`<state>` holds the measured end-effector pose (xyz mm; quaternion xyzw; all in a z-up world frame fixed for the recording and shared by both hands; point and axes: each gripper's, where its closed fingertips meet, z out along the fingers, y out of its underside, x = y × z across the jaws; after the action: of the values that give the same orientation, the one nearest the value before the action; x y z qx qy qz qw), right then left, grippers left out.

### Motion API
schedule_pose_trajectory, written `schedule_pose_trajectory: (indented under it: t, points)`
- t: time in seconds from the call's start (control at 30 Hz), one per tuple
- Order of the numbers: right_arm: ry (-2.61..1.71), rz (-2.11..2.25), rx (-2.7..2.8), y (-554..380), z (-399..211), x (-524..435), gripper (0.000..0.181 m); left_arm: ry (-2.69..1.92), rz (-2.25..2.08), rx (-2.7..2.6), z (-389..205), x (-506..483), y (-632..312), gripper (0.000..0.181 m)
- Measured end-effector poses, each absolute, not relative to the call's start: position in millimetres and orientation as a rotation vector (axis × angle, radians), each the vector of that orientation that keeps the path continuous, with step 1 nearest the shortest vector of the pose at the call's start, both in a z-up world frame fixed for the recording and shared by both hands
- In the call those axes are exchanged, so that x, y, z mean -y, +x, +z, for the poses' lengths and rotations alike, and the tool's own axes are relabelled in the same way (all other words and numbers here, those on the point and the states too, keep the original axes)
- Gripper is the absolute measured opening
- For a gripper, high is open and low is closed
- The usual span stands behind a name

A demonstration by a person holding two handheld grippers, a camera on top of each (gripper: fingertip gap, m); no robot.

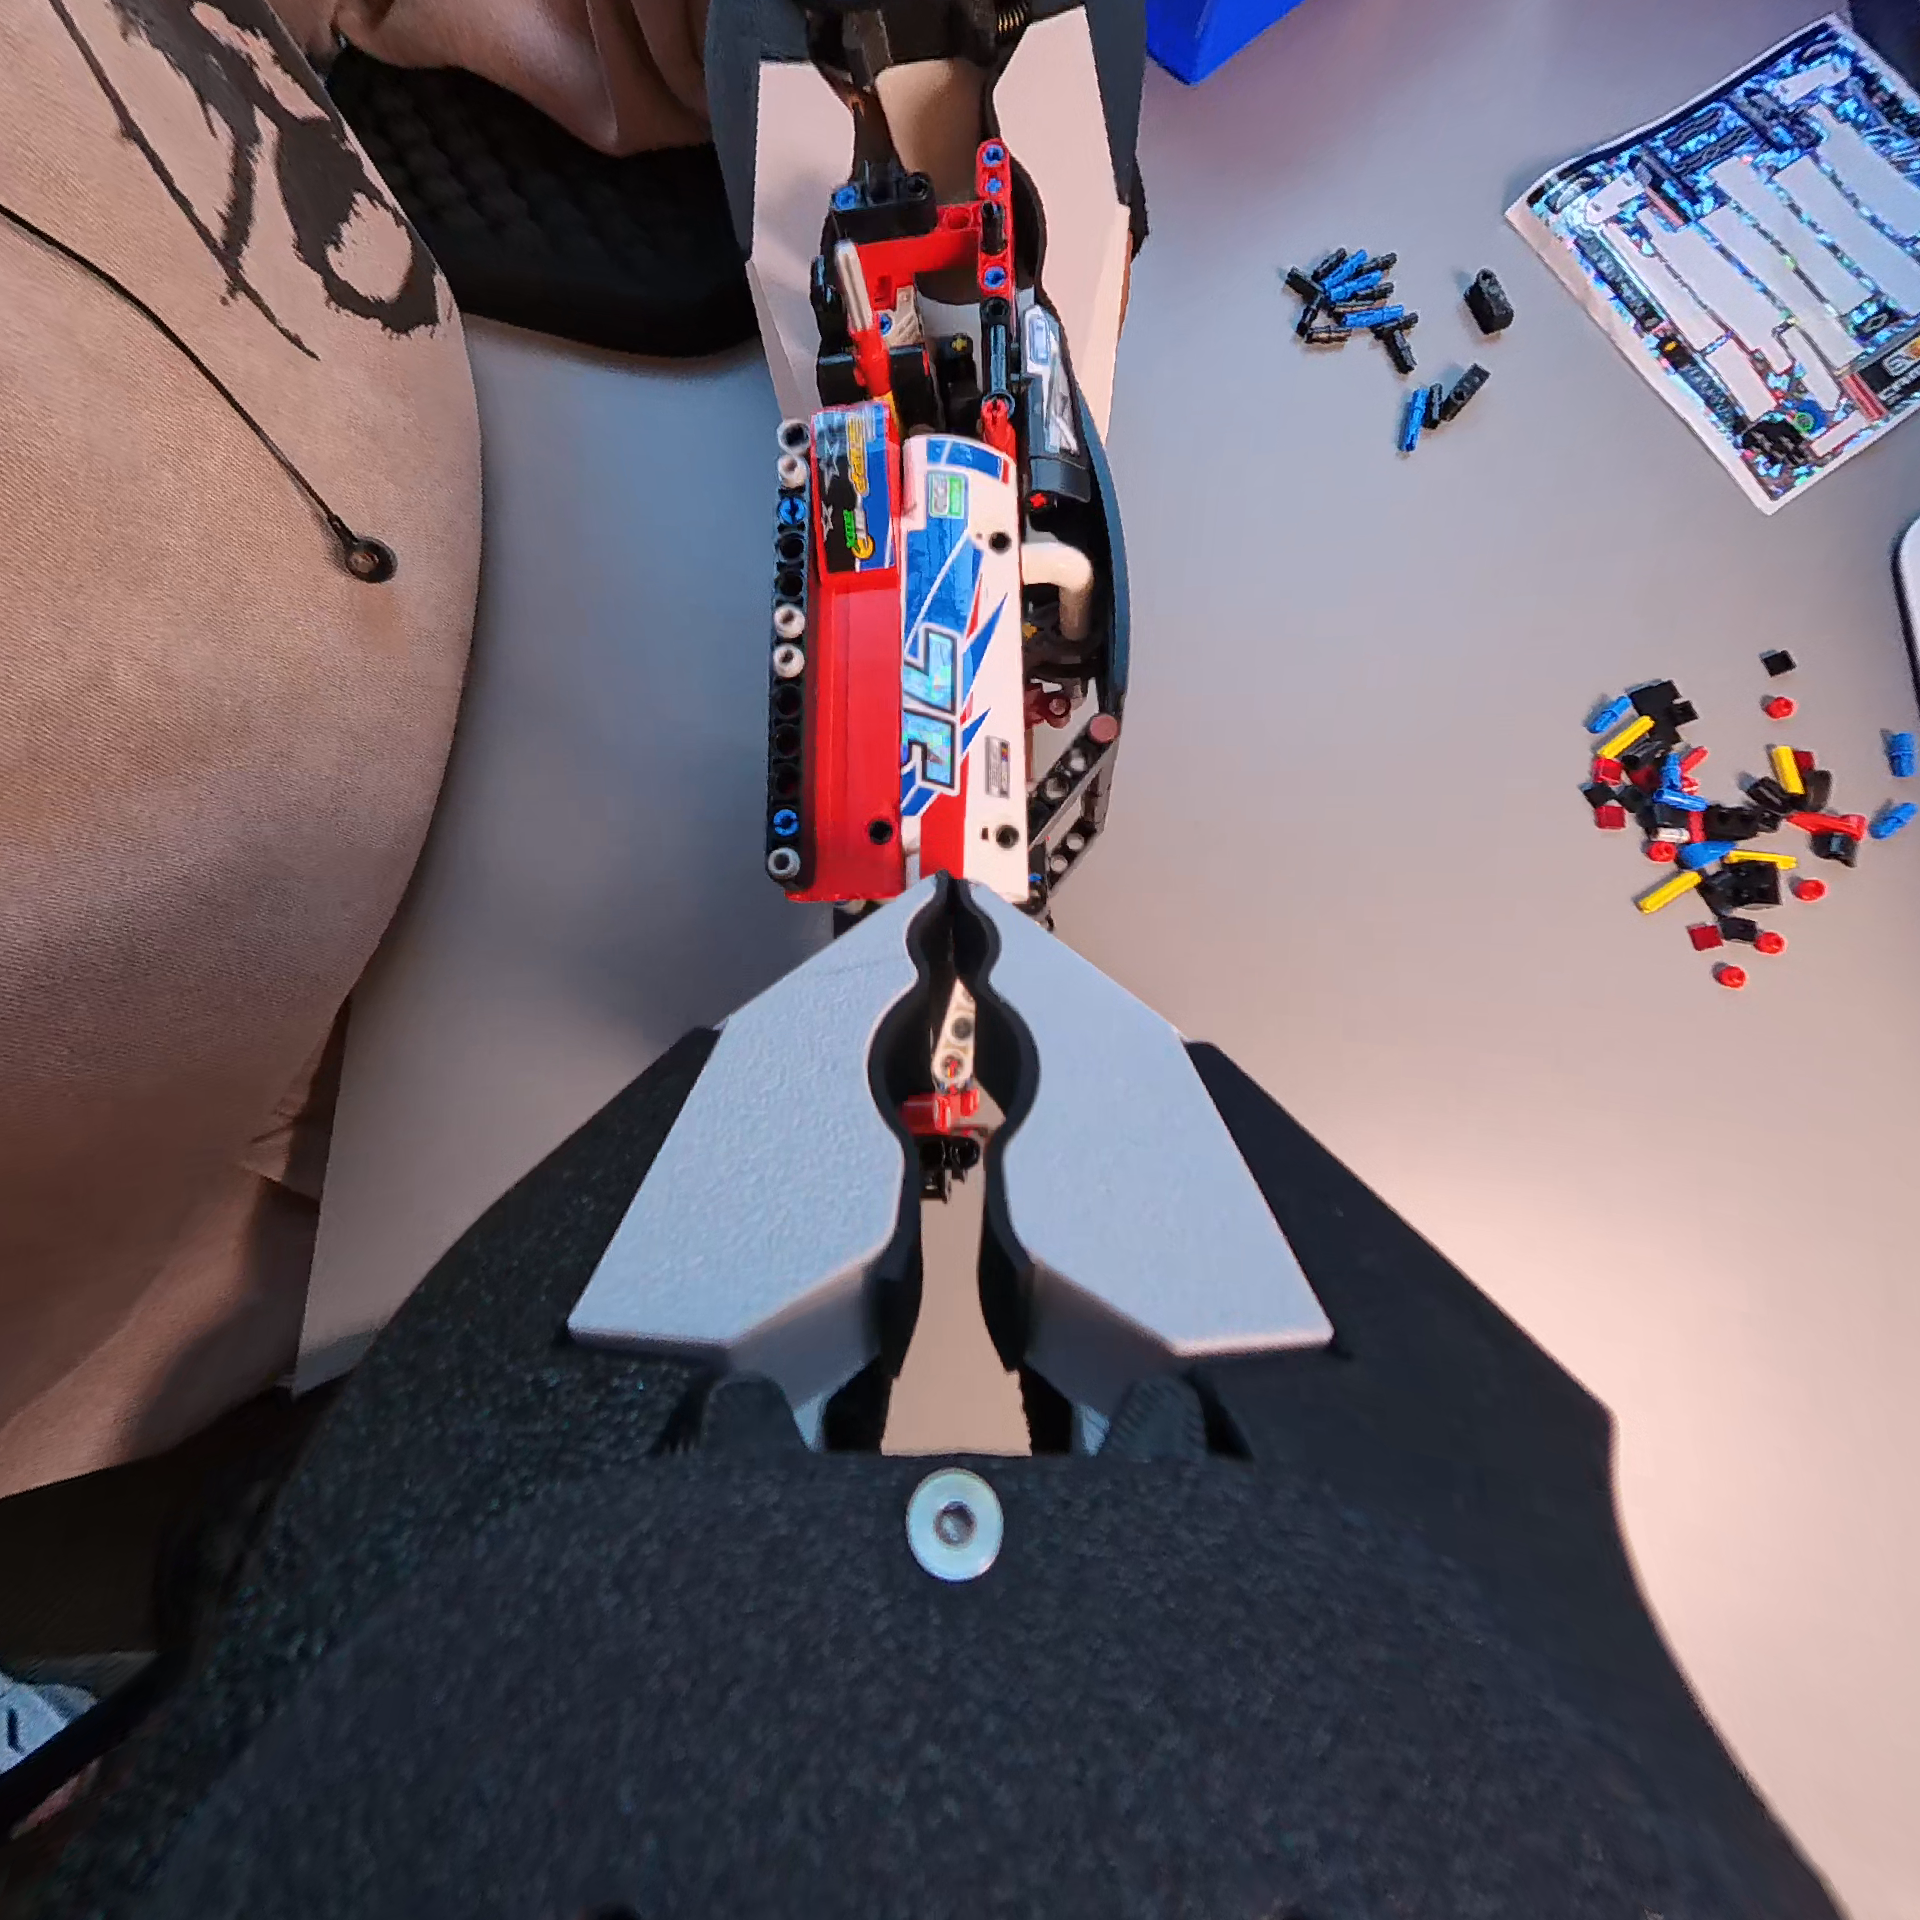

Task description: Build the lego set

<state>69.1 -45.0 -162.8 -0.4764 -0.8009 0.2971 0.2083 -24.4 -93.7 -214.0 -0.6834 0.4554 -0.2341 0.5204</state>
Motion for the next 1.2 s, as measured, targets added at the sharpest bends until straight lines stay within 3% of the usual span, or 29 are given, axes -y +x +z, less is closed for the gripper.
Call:
schedule_pose_trajectory:
  t: [0.2, 0.83, 1.2]
  points:
    - [-1.248, 0.89, 2.159, 56.6, -143.4, 57.3, 0.0, -1.635, -0.56, -1.094, -213.9, 94.1, -24.4, 0.066]
    - [-1.144, 0.613, 2.296, 49.8, -161.1, 55.9, 0.003, -1.642, -0.565, -1.085, -214.3, 92.8, -25.9, 0.065]
    - [-1.208, 0.77, 2.335, 52.4, -162.3, 52.1, 0.01, -1.641, -0.554, -1.094, -214.7, 92.8, -25.8, 0.065]
